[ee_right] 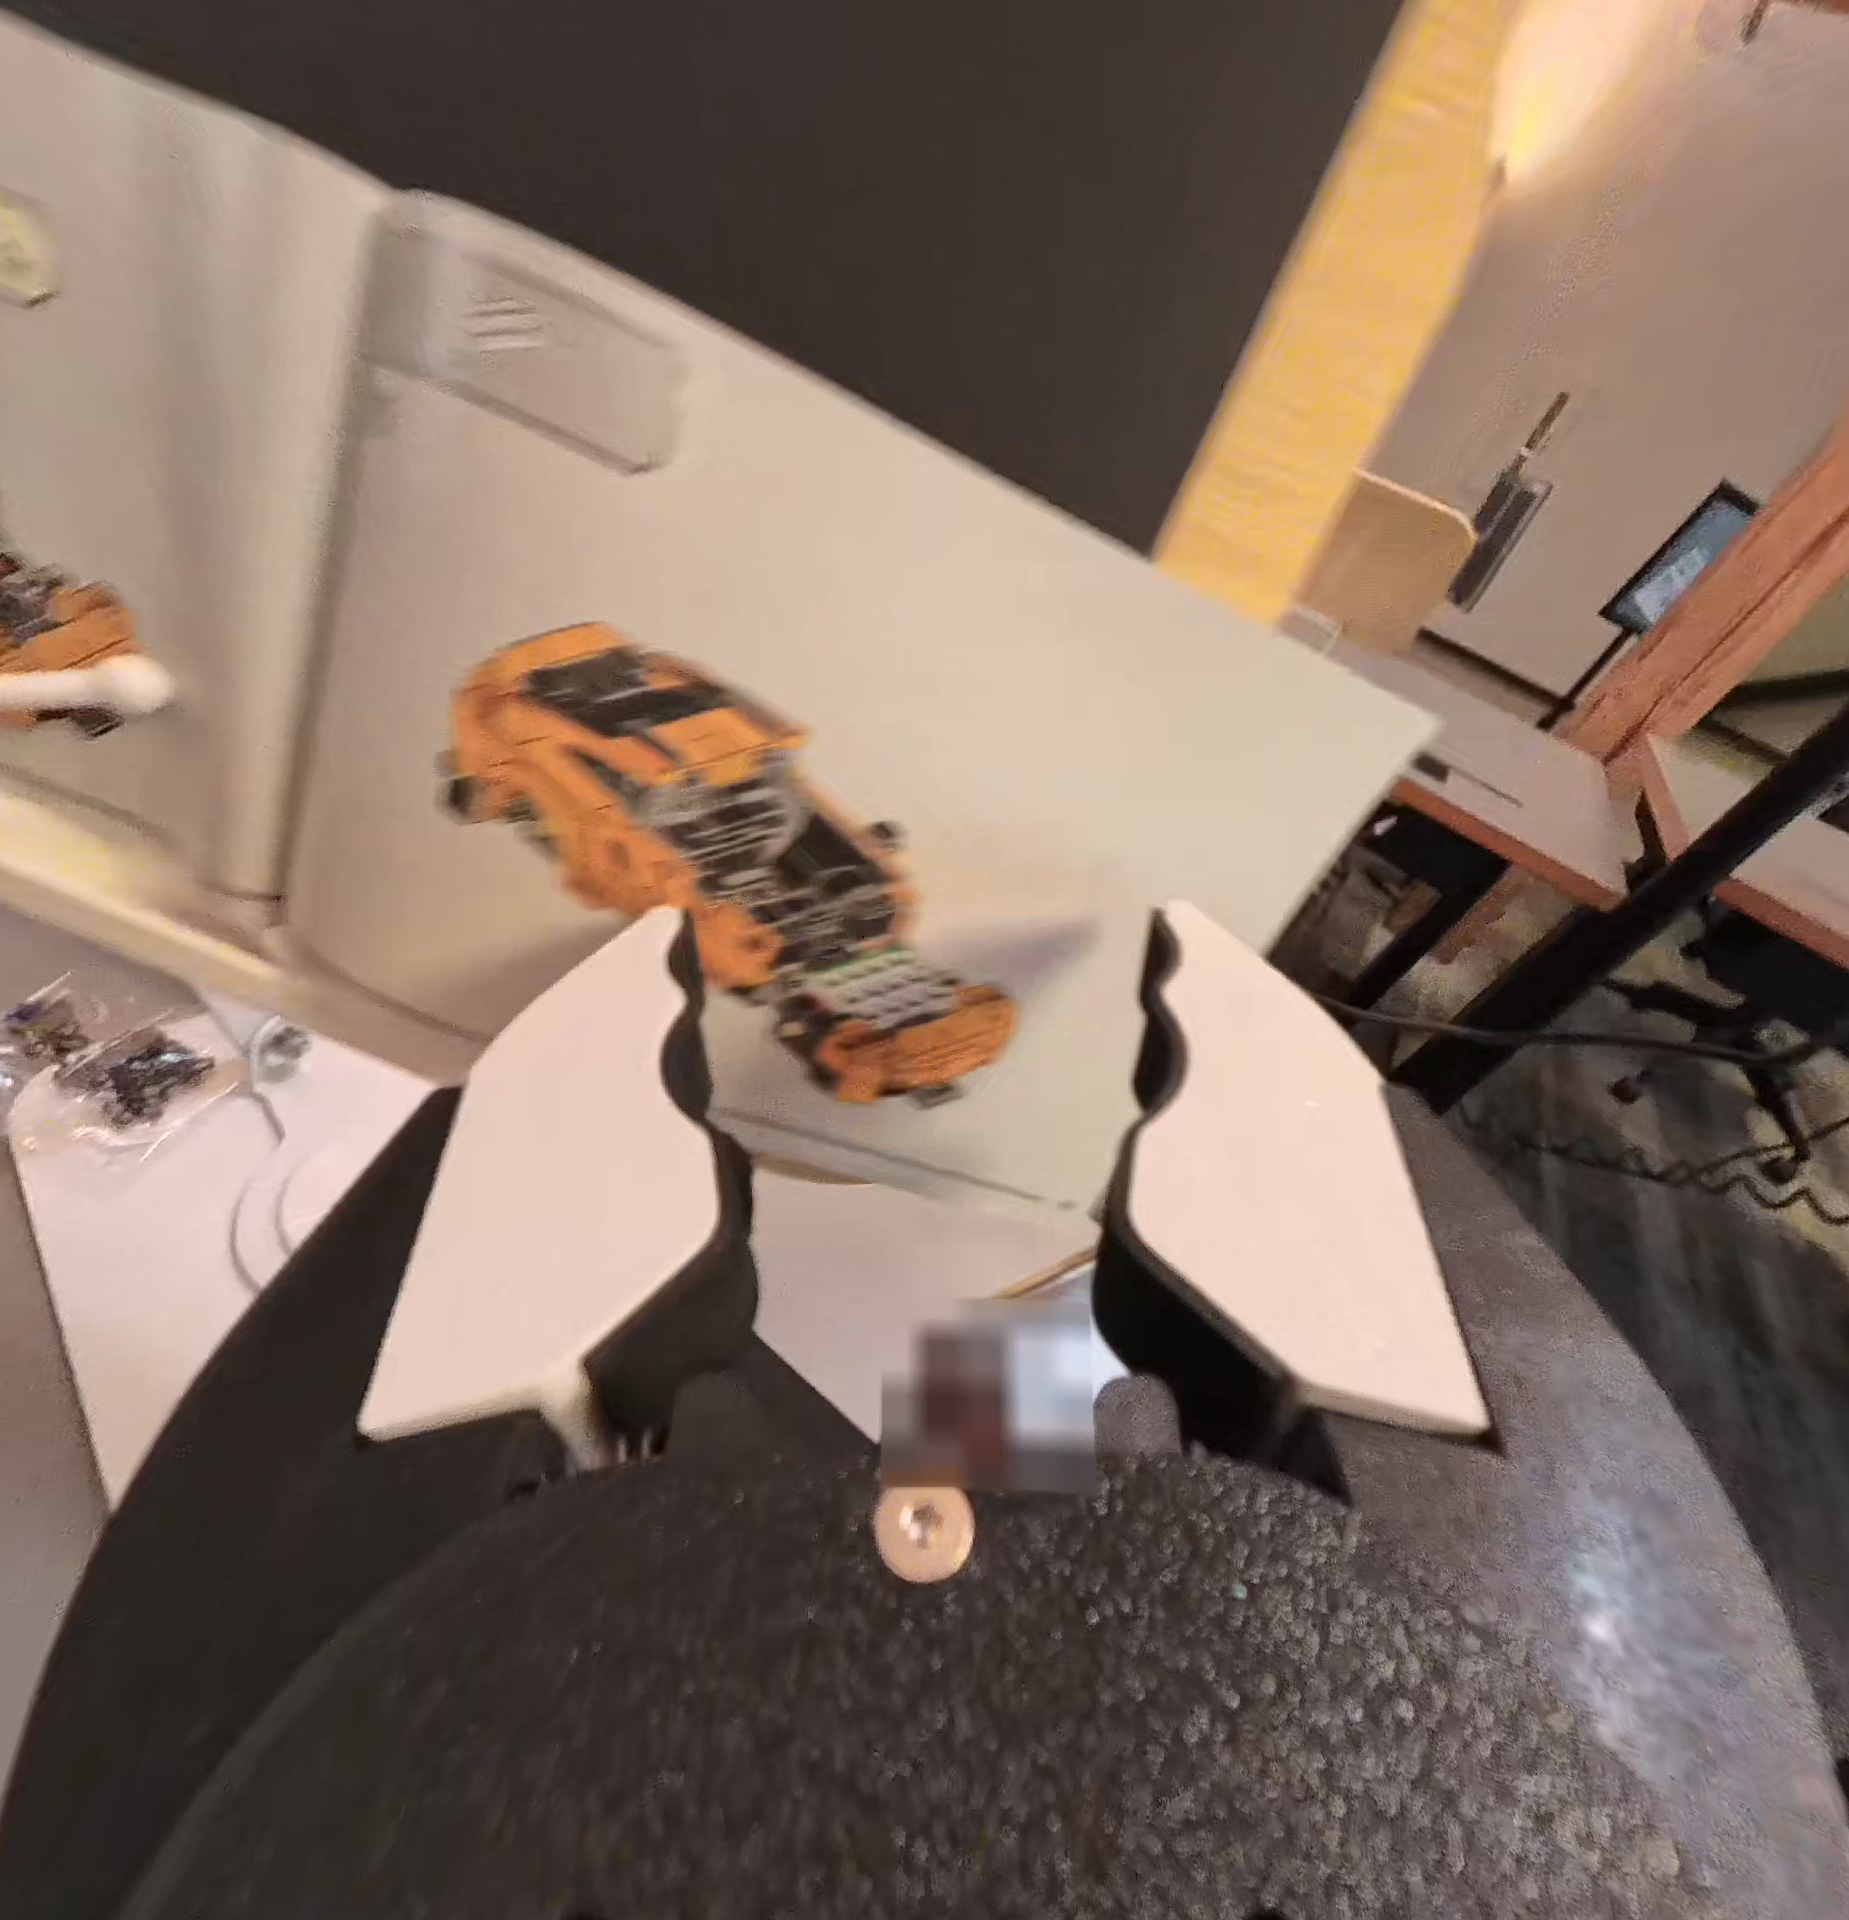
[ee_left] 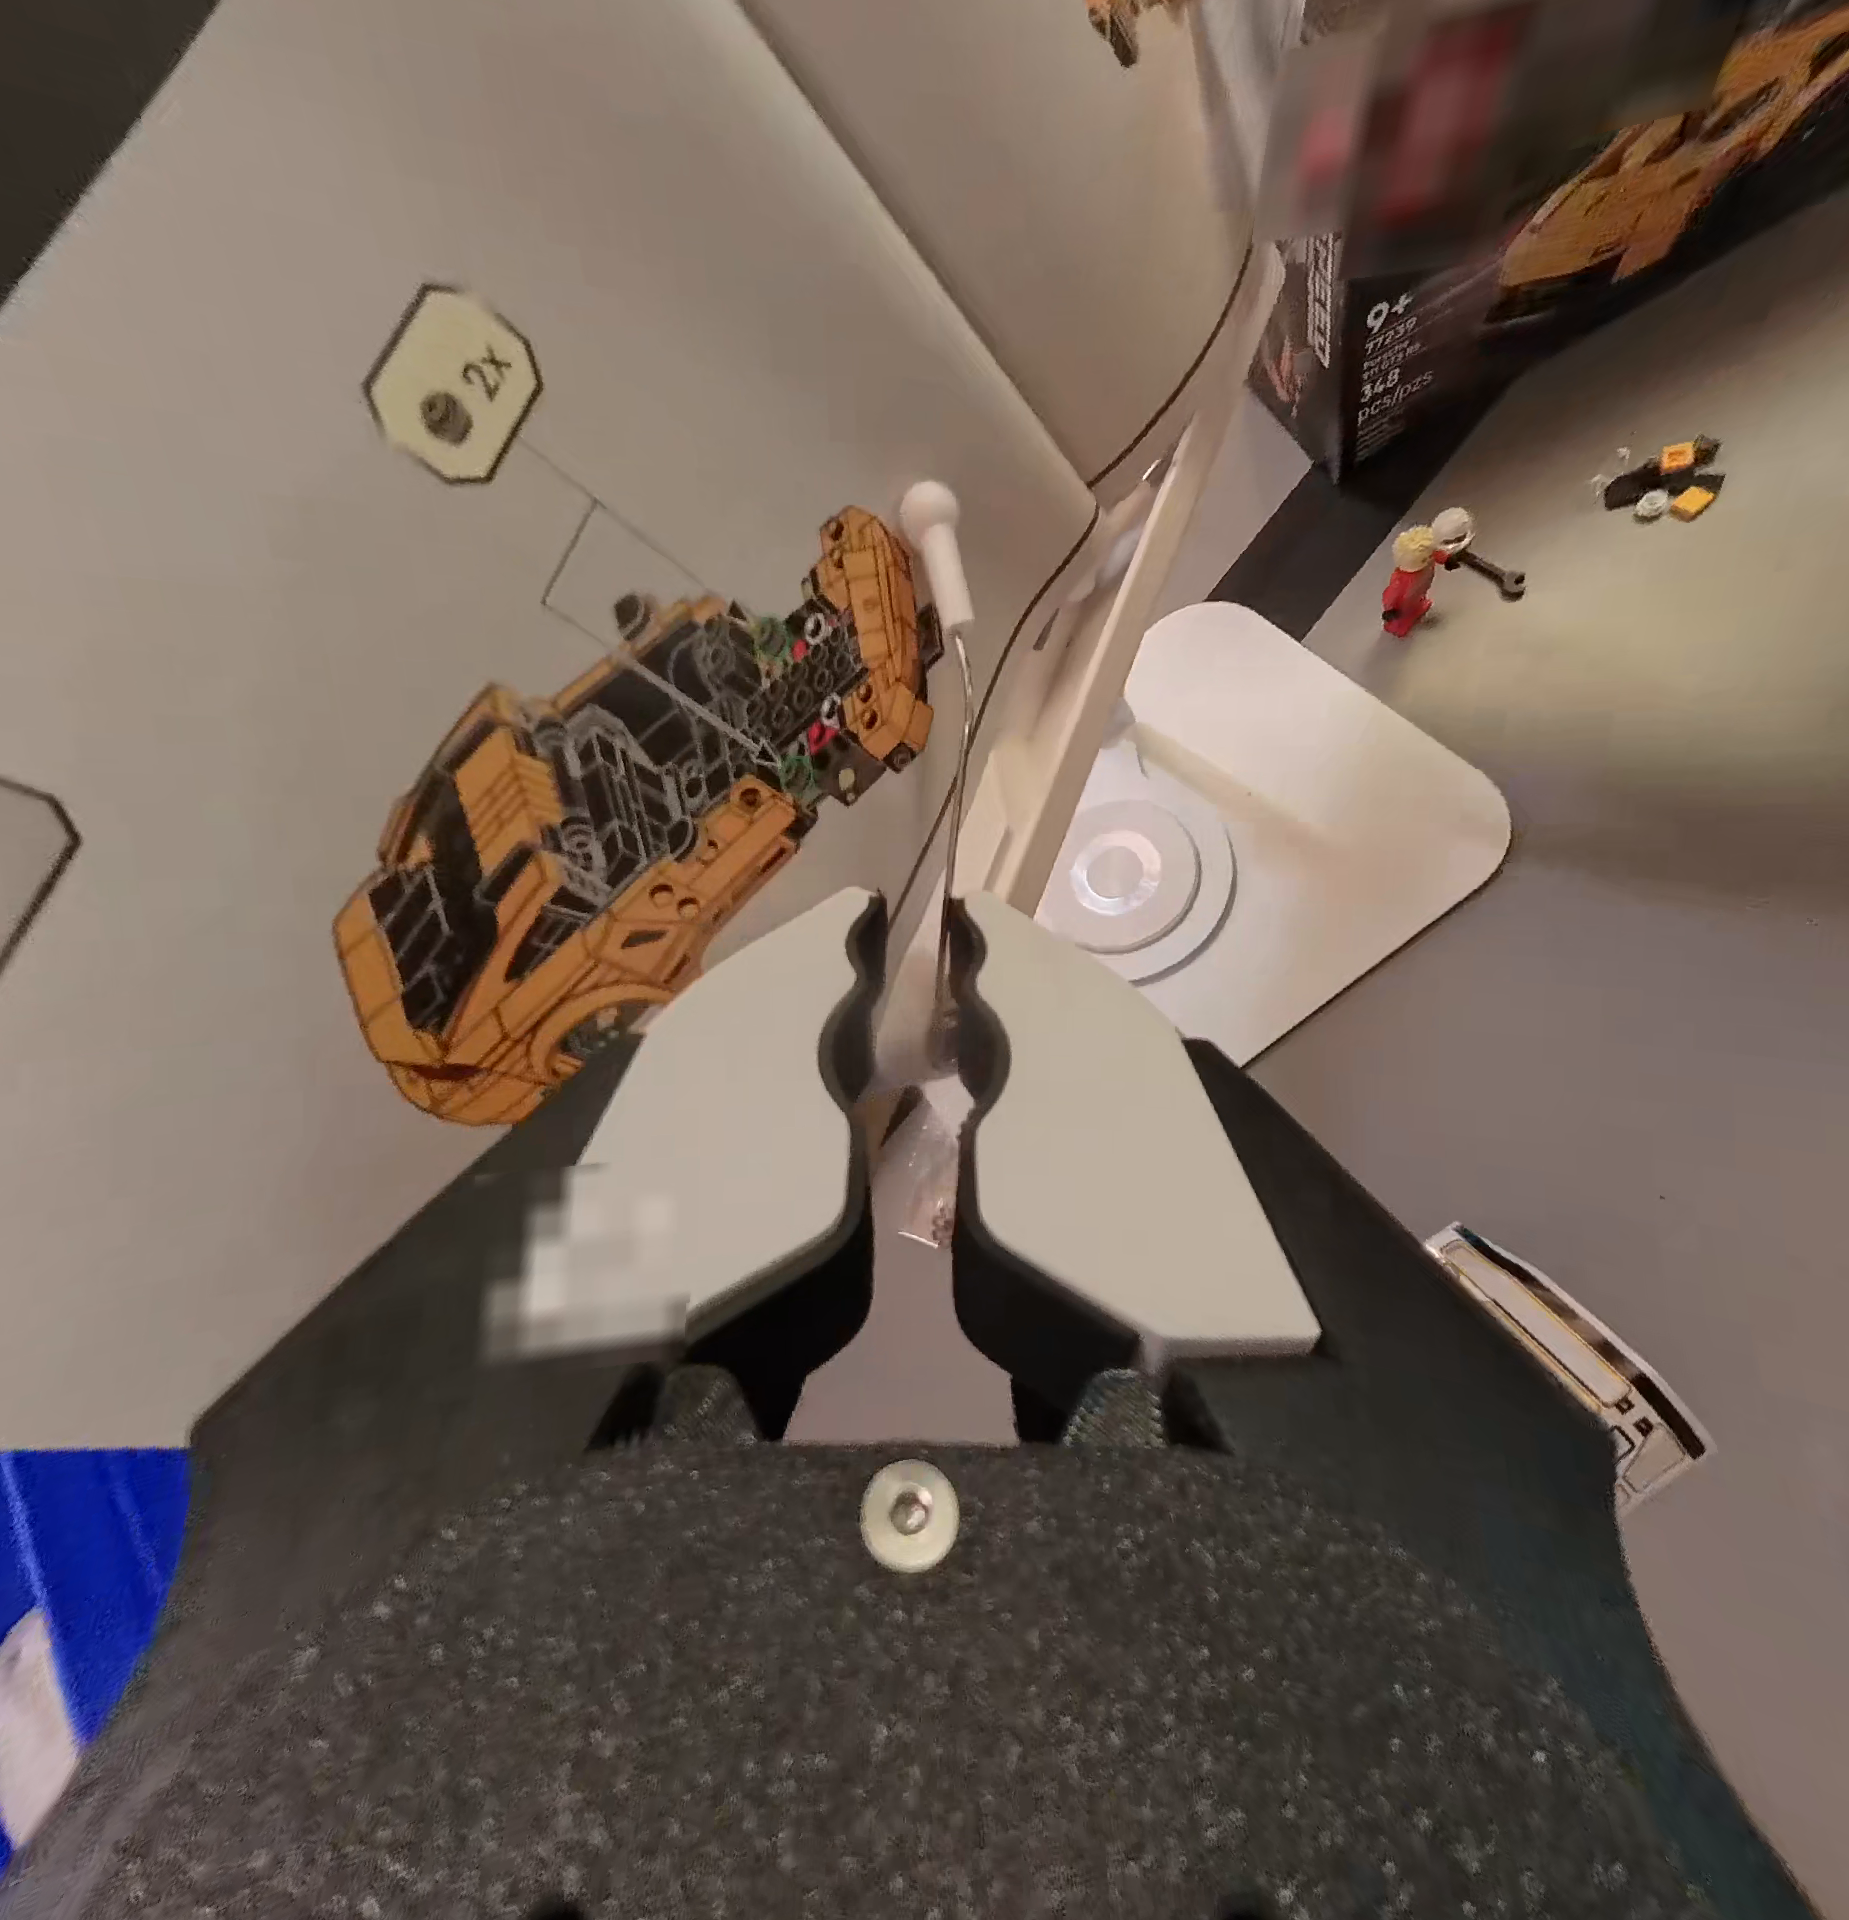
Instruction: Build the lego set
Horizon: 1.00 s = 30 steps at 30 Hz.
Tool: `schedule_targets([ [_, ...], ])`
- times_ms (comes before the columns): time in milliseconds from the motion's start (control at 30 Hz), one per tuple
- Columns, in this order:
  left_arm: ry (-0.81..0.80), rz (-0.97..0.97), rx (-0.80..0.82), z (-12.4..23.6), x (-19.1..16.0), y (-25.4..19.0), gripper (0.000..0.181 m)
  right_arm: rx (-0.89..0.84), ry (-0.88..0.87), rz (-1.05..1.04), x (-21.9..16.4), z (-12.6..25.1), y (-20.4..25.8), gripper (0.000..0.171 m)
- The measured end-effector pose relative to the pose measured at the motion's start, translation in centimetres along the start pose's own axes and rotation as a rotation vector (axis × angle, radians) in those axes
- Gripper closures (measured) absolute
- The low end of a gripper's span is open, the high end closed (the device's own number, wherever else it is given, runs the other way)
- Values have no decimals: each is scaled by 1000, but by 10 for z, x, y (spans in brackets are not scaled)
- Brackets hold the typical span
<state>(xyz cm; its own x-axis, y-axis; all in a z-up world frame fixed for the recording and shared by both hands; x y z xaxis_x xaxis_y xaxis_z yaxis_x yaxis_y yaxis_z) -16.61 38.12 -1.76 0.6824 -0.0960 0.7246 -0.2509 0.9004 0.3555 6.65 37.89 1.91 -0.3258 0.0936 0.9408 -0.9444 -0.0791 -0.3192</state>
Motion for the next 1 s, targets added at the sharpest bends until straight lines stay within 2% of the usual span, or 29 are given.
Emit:
schedule_targets([
  [100,-24,7,-3,0,0,1,170,117,67,-108,-3,-17,-24,62],
  [200,-44,15,-4,-1,-1,2,170,410,169,-236,-10,-39,-28,55],
  [233,-51,19,-6,-1,-1,2,170,539,195,-269,-10,-41,-23,65],
  [267,-60,24,-10,-1,-1,3,170,648,195,-297,-8,-40,-18,84],
  [333,-74,36,-23,-1,-1,4,170,753,155,-352,0,-36,-13,123],
  [400,-76,37,-27,-1,-4,7,171,768,135,-398,-1,-26,-14,134],
  [500,-33,-2,46,1,-15,21,174,718,93,-385,-4,12,-6,145],
  [567,-58,6,43,-2,-17,25,166,643,45,-377,-5,27,-1,147],
  [633,-85,41,30,-3,-16,28,169,604,48,-395,-4,29,0,146],
  [1000,-120,84,3,-3,-17,24,170,642,34,-367,2,23,-8,146],
])
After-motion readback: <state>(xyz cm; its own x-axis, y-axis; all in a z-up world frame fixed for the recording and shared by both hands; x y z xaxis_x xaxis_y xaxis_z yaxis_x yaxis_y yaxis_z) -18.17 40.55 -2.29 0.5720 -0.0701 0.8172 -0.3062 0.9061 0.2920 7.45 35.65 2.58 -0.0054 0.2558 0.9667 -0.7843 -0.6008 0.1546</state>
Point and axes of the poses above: each gripper's, where its closed fingertips meet, z back along the fingers, x out of its top, y = z × x across the jaws, the point moved 3 cm from there along z, back along the fingers, and after that the axes turned 6 degrees about -x, right-handed, at the moved point
